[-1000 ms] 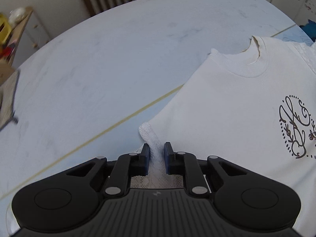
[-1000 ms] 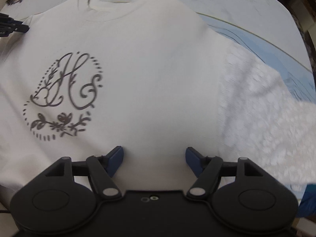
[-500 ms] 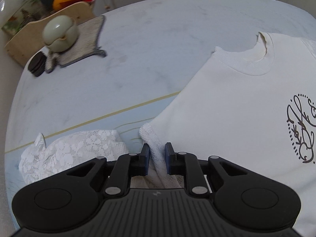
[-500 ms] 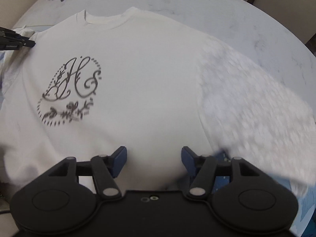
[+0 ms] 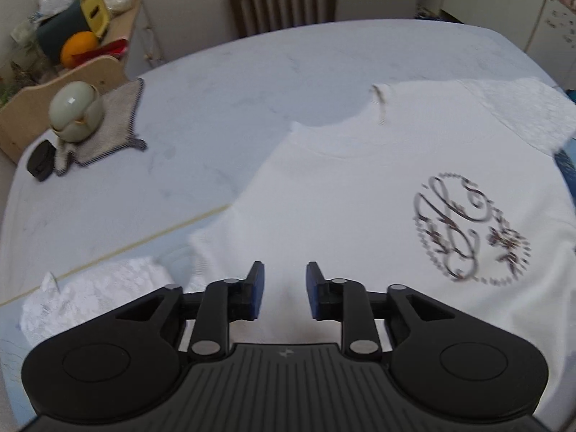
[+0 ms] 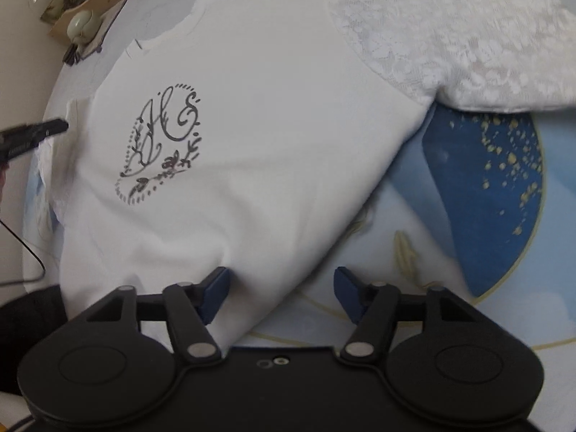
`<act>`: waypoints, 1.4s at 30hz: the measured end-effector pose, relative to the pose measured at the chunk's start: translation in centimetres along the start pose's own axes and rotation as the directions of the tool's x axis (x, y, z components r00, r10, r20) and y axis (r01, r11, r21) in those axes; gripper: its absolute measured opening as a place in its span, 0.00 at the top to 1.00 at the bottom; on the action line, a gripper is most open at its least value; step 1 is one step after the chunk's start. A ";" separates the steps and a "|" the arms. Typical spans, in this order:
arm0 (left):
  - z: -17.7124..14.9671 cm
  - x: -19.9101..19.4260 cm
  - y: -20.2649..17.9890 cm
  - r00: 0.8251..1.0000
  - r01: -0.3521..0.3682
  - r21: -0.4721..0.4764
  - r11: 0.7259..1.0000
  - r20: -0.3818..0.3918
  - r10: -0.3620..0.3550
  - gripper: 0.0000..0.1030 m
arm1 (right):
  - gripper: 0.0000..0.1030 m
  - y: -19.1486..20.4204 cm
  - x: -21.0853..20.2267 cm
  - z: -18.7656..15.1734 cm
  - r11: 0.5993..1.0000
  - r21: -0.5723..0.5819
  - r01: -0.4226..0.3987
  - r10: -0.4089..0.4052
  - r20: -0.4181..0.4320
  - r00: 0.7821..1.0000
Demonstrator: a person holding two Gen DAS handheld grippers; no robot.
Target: Fold clothes
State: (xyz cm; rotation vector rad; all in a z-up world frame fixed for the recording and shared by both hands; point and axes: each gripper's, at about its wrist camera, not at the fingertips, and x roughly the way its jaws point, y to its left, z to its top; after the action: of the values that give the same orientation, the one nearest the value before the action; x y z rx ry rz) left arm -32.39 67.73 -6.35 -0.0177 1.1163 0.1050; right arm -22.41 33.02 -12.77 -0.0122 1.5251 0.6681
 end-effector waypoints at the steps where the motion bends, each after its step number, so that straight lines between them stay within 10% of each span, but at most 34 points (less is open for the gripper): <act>1: -0.5 -0.1 -0.4 0.999 0.031 -0.003 1.000 -0.009 -0.031 0.74 | 0.00 0.1 0.1 -0.1 1.000 0.005 0.004 -0.004 -0.001 1.000; 15: -7.3 1.2 -4.5 0.970 0.215 0.005 0.977 -0.116 -0.213 0.74 | 0.00 12.6 -0.9 5.9 0.945 -0.303 0.123 -0.111 0.058 0.992; 27: -3.7 -2.0 -9.6 0.938 0.345 0.092 0.934 0.004 -0.347 0.72 | 0.00 17.8 7.7 10.8 0.911 -0.381 0.159 -0.173 -0.001 0.985; 34: -1.8 -3.4 -13.6 0.903 0.425 0.137 0.895 0.011 -0.430 0.42 | 0.00 16.6 7.3 10.4 0.926 -0.353 0.131 -0.138 0.005 0.990; 37: -2.2 -1.7 -15.6 0.969 0.246 0.218 0.944 -0.019 -0.248 0.41 | 0.00 16.5 7.1 10.5 0.933 -0.340 0.120 -0.128 -0.001 0.992; 42: -2.6 0.7 -13.6 0.970 0.239 0.136 0.961 -0.070 -0.232 0.40 | 0.00 16.2 4.3 8.8 0.940 -0.328 0.091 -0.089 0.022 0.996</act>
State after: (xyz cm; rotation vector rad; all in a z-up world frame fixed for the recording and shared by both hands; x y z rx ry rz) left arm -33.20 54.05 -8.65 -0.0250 1.1648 -0.1903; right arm -21.40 51.65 -9.55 -0.3315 1.3827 0.8411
